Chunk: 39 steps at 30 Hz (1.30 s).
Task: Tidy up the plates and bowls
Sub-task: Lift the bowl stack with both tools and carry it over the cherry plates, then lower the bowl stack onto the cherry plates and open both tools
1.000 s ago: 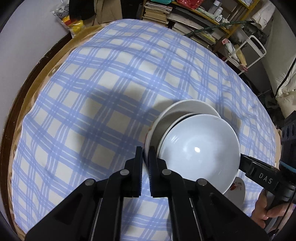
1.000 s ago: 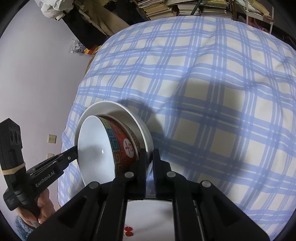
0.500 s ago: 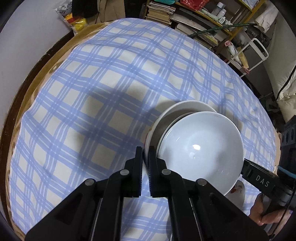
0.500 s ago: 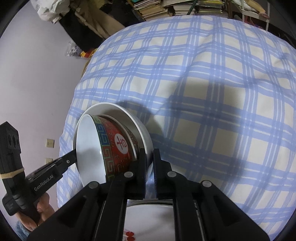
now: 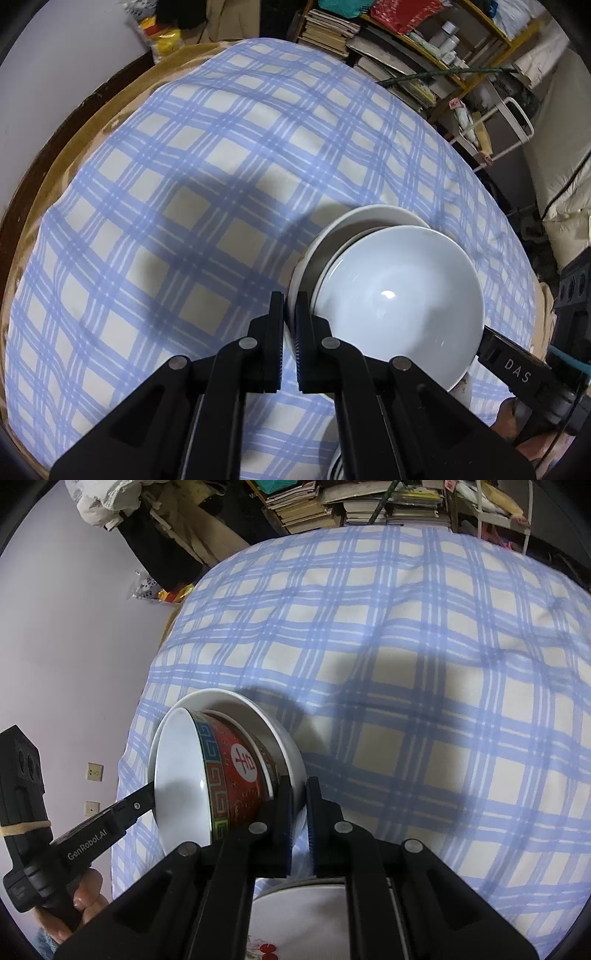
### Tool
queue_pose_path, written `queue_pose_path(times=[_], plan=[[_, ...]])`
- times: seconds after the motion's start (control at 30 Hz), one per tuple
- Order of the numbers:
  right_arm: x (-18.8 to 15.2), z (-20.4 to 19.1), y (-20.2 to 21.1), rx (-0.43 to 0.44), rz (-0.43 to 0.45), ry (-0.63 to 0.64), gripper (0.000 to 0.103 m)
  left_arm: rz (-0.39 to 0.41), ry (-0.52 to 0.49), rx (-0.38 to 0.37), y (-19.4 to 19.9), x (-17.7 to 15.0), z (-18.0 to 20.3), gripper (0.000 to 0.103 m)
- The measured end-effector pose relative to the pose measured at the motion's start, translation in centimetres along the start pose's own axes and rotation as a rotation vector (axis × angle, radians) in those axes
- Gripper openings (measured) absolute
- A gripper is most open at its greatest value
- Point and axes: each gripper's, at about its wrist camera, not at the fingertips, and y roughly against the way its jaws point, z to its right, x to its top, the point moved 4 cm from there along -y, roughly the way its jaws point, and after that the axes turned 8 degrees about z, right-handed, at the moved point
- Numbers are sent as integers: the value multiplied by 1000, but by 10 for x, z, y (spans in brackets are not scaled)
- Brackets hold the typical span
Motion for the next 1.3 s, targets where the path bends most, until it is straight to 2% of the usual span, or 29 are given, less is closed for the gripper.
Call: queue_pose_path(times=[0.23, 0.5, 0.73, 1.0, 1.3], plan=[[10, -9, 20, -4, 5, -3, 11, 23, -20, 15, 23, 10, 11, 2], [11, -22, 79, -29, 36, 42, 11, 55, -16, -12, 71, 3, 31, 2], [-21, -8, 117, -38, 55, 31, 11, 68, -37, -12, 93, -38, 49, 2], [-84, 30, 123, -44, 32, -28, 11, 27, -63, 10, 85, -105, 58, 2], [-115, 40, 125, -88, 45, -5, 10, -2, -87, 32, 76, -137, 60, 2]])
